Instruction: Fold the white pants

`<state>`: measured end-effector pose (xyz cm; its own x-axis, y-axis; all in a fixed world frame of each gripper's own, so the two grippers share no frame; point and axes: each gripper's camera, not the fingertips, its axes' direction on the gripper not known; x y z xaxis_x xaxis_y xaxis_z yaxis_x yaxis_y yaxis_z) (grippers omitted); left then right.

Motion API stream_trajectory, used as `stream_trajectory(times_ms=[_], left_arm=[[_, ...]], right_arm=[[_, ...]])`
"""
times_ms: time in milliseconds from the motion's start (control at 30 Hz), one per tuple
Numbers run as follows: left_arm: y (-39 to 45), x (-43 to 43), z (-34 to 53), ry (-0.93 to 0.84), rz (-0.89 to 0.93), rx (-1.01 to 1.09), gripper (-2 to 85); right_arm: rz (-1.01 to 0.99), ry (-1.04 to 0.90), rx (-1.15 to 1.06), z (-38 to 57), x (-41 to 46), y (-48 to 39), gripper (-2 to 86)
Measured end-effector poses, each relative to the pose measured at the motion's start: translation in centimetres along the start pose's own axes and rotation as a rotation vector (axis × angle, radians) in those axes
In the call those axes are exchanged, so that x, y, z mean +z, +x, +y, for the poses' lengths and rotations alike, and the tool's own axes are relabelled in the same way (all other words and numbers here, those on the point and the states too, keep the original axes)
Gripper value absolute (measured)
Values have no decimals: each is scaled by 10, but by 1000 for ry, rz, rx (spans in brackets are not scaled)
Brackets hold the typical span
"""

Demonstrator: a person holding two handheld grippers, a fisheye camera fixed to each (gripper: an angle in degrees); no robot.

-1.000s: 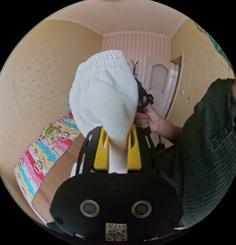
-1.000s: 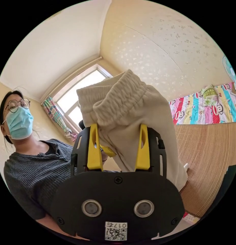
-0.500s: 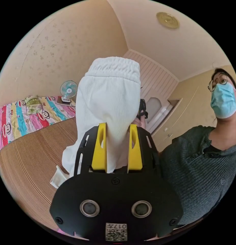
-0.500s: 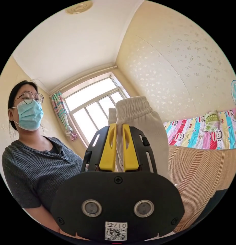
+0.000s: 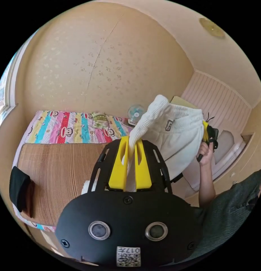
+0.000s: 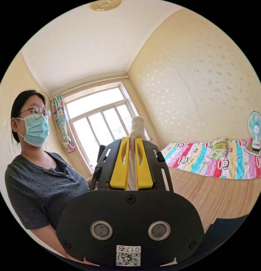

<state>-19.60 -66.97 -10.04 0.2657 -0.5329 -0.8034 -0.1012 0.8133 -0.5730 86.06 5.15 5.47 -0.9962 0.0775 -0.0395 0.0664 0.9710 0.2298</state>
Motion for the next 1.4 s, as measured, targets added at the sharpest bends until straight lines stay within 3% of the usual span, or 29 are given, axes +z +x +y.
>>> stream_trajectory(times_ms=[133, 300, 500, 800, 1100, 1233, 1400], left_arm=[[10, -64, -37, 184, 138, 96, 10], [88, -172, -103, 528, 118, 373, 9], [149, -261, -165, 789, 153, 487, 18], [158, -299, -247, 763, 212, 522, 37], [77, -199, -289, 617, 54, 428, 38], [4, -118, -352, 454, -10, 281, 37], [-188, 74, -530, 139, -37, -41, 70]], right_arm=[[94, -39, -166, -47, -21, -60, 16], [52, 82, -413, -119, -44, -149, 17], [168, 153, -628, -216, -54, -246, 17], [219, 103, -668, -309, -36, -270, 16], [236, -91, -416, -358, 46, -106, 18], [330, -274, -239, -409, 135, 40, 24], [594, -407, -26, -499, 284, 278, 40]])
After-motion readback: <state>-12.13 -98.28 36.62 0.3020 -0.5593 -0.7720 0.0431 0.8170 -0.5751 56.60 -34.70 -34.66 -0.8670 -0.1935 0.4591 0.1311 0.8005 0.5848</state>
